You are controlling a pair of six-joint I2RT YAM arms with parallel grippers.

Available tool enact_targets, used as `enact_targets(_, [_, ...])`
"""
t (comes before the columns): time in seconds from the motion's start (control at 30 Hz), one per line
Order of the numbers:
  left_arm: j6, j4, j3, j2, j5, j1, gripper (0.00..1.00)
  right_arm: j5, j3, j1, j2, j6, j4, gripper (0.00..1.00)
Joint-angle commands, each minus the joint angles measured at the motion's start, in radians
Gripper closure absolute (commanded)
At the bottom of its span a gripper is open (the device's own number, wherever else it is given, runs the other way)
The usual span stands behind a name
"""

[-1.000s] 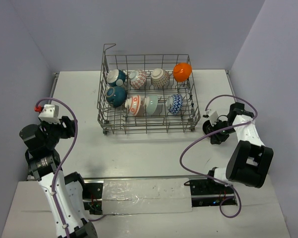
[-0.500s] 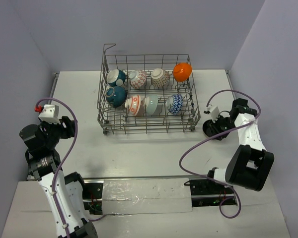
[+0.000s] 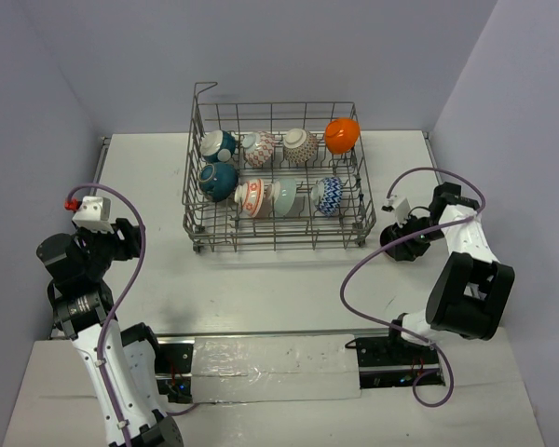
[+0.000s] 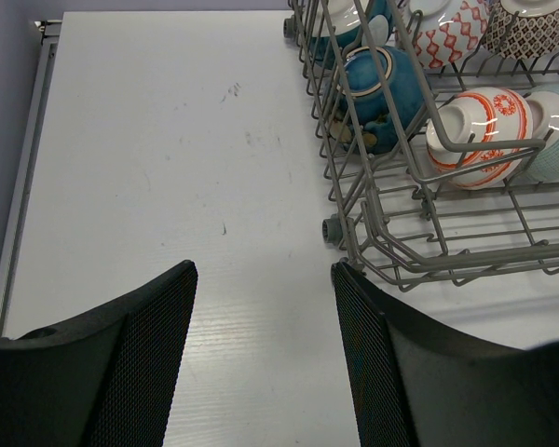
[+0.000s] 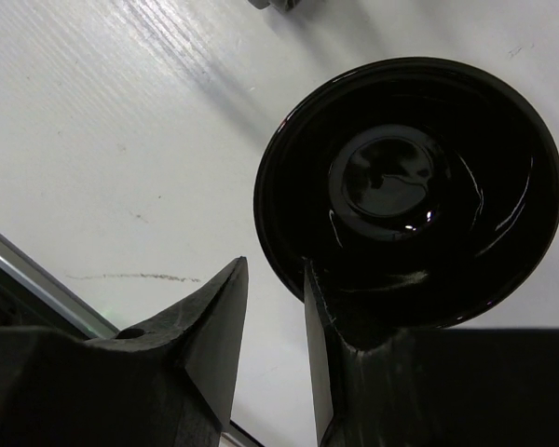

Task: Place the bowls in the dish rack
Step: Pick up the bowl from the corner of the board.

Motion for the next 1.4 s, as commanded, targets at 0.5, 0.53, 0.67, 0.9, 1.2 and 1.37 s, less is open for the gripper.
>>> enact_targets(0.5, [-0.009, 0.022, -0.001, -0.003, 0.003, 0.010, 0.33, 0.021, -0.006, -0.002, 0.056, 0.024, 0.074, 0.62])
enact_targets(0.53, [-0.008, 0.022, -0.001, -0.003, 0.003, 0.012, 0.33, 0.023, -0.008, -0.002, 0.058, 0.026, 0.077, 0.62])
enact_targets(0.67, [-0.008, 0.022, -0.001, -0.005, 0.004, 0.012, 0.33, 0.026, -0.020, -0.003, 0.070, 0.029, 0.088, 0.67])
enact_targets(0.9, [-0.008, 0.021, -0.001, -0.003, 0.006, 0.012, 0.33, 0.031, -0.031, -0.002, 0.081, 0.038, 0.109, 0.71])
enact_targets(1.2, [-0.008, 0.021, -0.001, -0.005, 0.009, 0.013, 0.33, 0.038, -0.031, -0.002, 0.084, 0.047, 0.117, 0.76])
enact_targets(1.37, [-0.008, 0.021, 0.000, -0.005, 0.007, 0.012, 0.33, 0.047, -0.034, -0.002, 0.084, 0.064, 0.134, 0.81])
